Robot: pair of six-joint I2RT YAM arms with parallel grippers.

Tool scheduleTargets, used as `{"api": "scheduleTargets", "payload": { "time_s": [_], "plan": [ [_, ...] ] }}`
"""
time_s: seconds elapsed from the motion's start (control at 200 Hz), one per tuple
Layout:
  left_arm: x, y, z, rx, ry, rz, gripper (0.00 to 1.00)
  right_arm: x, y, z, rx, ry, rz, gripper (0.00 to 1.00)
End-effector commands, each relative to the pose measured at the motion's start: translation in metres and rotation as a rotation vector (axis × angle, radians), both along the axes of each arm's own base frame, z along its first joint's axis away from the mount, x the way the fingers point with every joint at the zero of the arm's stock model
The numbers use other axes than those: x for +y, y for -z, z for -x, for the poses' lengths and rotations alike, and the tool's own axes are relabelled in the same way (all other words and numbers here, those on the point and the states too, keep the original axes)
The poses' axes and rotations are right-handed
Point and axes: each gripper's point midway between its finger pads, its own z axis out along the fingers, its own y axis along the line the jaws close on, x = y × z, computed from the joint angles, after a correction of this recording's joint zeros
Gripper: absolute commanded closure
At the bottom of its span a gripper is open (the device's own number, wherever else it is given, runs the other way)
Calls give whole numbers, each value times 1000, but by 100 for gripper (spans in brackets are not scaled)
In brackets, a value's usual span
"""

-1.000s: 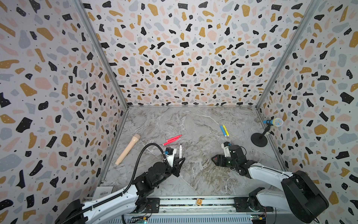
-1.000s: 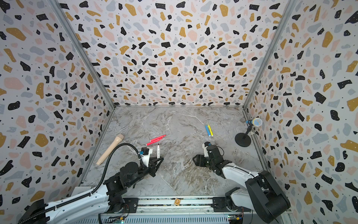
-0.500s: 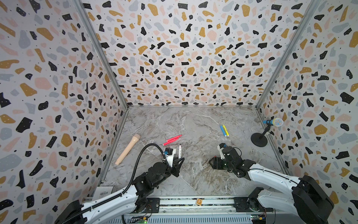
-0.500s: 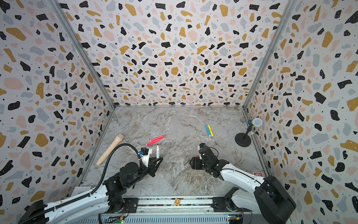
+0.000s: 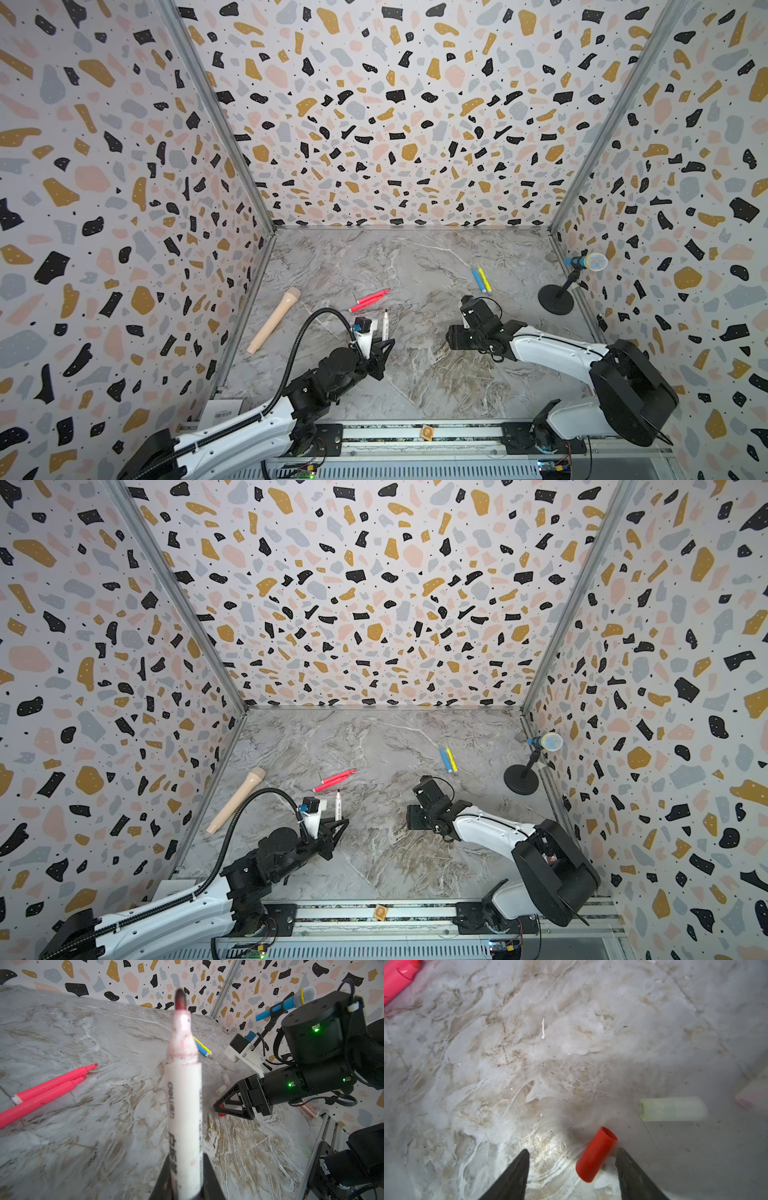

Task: Insert pens into pen caps
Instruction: Rotate the pen cap at the center of the table.

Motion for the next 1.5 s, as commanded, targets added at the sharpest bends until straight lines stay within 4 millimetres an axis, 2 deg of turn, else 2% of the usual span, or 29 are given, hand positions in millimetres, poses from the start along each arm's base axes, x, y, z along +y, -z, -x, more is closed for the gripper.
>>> {"api": "scheduleTargets", "payload": {
  "time_s": [0.0,0.436,0.846,0.991,1.151,1.492],
  "plan": [
    [3,-4,-2,-23,-19,10,100,2,-3,-5,-5,-9,9,33],
    [2,-8,-4,-31,-22,1,100,37,1,-21,-2,-105,-4,33],
    [3,-5,-4,-28,-23,0,100,68,14,19,22,-210,13,34],
    [5,-5,-3,-29,-28,7,100,67,20,35,36,-227,38,34],
    [5,-4,-3,-26,-29,13,100,55,28,50,48,-211,64,35],
    [5,-6,-2,-25,-26,25,100,33,24,61,36,-177,89,35]
  ]
}}
